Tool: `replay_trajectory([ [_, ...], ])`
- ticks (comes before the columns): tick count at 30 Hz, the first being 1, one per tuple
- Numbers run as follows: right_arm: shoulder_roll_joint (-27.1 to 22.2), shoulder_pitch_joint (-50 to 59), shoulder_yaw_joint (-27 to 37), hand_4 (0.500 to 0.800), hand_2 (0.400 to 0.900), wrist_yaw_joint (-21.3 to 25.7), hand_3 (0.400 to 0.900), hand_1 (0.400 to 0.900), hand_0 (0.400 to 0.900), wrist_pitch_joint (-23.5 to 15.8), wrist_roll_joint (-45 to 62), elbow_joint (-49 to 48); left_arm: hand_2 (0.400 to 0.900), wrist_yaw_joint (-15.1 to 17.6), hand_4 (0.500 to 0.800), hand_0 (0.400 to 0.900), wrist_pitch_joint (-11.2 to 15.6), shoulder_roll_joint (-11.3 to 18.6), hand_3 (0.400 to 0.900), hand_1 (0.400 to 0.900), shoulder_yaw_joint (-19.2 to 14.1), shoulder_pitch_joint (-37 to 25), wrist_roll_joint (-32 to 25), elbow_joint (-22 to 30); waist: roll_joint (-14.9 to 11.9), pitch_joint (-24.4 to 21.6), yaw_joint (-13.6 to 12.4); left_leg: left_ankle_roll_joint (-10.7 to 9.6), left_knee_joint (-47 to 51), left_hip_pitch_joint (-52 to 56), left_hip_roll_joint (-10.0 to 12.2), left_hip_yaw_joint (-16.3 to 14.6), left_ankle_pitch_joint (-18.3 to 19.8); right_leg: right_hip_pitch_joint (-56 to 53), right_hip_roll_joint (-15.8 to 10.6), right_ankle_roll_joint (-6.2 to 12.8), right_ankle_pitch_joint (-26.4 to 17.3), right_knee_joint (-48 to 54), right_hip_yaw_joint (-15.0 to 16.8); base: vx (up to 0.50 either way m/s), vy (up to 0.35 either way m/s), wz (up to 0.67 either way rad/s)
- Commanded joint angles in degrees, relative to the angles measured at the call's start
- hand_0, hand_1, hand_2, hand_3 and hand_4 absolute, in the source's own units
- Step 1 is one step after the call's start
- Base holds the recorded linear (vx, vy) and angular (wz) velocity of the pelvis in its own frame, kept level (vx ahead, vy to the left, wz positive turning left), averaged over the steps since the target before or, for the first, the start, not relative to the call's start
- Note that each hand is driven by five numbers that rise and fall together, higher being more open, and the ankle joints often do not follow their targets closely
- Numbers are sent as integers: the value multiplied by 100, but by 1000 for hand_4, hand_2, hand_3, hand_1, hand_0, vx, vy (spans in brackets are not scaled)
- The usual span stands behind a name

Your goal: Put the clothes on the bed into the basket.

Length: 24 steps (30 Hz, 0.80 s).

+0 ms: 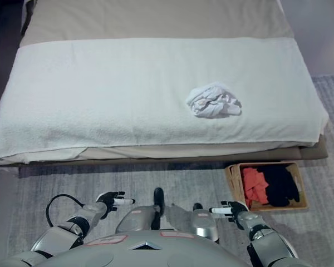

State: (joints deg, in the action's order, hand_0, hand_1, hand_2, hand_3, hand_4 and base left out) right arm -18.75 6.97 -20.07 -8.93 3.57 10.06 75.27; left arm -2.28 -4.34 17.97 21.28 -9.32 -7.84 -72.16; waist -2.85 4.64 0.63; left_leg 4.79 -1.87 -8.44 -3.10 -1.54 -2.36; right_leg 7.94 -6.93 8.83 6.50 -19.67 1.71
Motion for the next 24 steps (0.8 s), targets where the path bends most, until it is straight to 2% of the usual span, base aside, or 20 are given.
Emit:
replay_trajectory([
  [1, -183, -36, -228, 800, 900, 56, 900, 900, 900, 9, 25, -143, 900, 104, 800, 900, 67, 389, 900, 900, -149, -41, -92, 28, -155, -42, 14, -211, -296, -474, -45, 426, 203, -348, 296, -118, -1176, -984, -59, 156, 241, 2],
  [2, -175, -28, -231, 800, 900, 59, 900, 900, 900, 7, 18, -174, 900, 100, 800, 900, 63, 404, 900, 900, -166, -50, -97, 30, -151, -13, -3, -185, -217, -346, -44, 439, 229, -269, 235, -112, -1153, -1079, -224, 246, 294, 15],
  [4, -183, 8, -259, 800, 900, 58, 900, 900, 900, 0, 29, -191, 900, 89, 800, 900, 54, 421, 900, 900, -197, -62, -127, -8, -157, -29, 7, -195, 21, -106, -91, 551, 218, -108, 423, -185, -876, -664, -241, 185, 126, 22],
  [5, -182, 8, -259, 800, 900, 58, 900, 900, 900, 0, 29, -190, 900, 89, 800, 900, 54, 422, 900, 900, -198, -62, -127, -8, -163, -10, 11, -195, 33, -76, -96, 555, 217, -135, 417, -186, -867, -664, -246, 210, 92, 18],
  [6, -214, 55, -260, 800, 900, 72, 900, 900, 900, -5, 32, -181, 900, 86, 800, 900, 48, 435, 900, 900, -193, -95, -91, -61, -155, -13, -52, -234, 137, 62, -54, 564, 264, -9, 297, -265, -537, -102, -540, 150, 52, 14],
  [7, -213, 56, -260, 800, 900, 72, 900, 900, 900, -5, 32, -181, 900, 86, 800, 900, 49, 435, 900, 900, -194, -95, -91, -62, -155, 16, -36, -235, 143, 98, -58, 581, 267, -53, 293, -266, -530, -91, -559, 259, 43, 37],
  [8, -297, 193, -256, 800, 900, 146, 900, 900, 900, -37, 35, -289, 900, 81, 800, 900, 45, 436, 900, 900, -180, -137, -57, -112, -179, 95, -39, -307, 75, 142, -47, 608, 374, 63, 117, -229, -550, 617, -640, 157, -27, 44],
  [9, -340, 244, -258, 800, 900, 164, 900, 900, 900, -46, 12, -359, 900, 75, 800, 900, 60, 445, 900, 900, -180, -156, -35, -116, -210, 151, -32, -334, 39, 173, -77, 654, 427, 110, 61, -199, -631, 1006, -586, 200, -39, 55],
  [11, -519, 429, -160, 800, 900, 272, 900, 900, 900, -82, 37, -461, 900, 73, 800, 900, 85, 427, 900, 900, -187, -219, -57, -125, -238, 271, 3, -374, -81, 264, -93, 670, 570, 332, -209, -74, -1081, 1484, -537, 127, -40, 36],
  [15, -1187, 993, 43, 800, 900, 519, 900, 900, 900, -166, 77, -1027, 900, 15, 800, 900, 138, 461, 900, 900, -191, -203, -110, -72, -304, 487, 70, -420, -156, 407, -164, 673, 664, 457, -349, 117, -1732, 1741, -360, 71, -52, 14],
  [18, -1702, 1393, 160, 800, 900, 683, 900, 900, 900, -246, 87, -1263, 900, -10, 800, 900, 156, 478, 900, 900, -222, -68, -114, -74, -384, 446, 8, -442, -95, 429, -155, 635, 692, 282, -349, 130, -1739, 1796, -440, 52, -124, -2],
  [24, -2594, 2255, 69, 800, 900, 920, 900, 900, 900, -361, -149, -1699, 900, -99, 800, 900, 166, 390, 900, 900, -272, 120, -193, -86, -302, 210, -94, -596, -25, 472, -38, 667, 783, 16, -317, 78, -1413, 2013, -693, 124, -149, 4],
])
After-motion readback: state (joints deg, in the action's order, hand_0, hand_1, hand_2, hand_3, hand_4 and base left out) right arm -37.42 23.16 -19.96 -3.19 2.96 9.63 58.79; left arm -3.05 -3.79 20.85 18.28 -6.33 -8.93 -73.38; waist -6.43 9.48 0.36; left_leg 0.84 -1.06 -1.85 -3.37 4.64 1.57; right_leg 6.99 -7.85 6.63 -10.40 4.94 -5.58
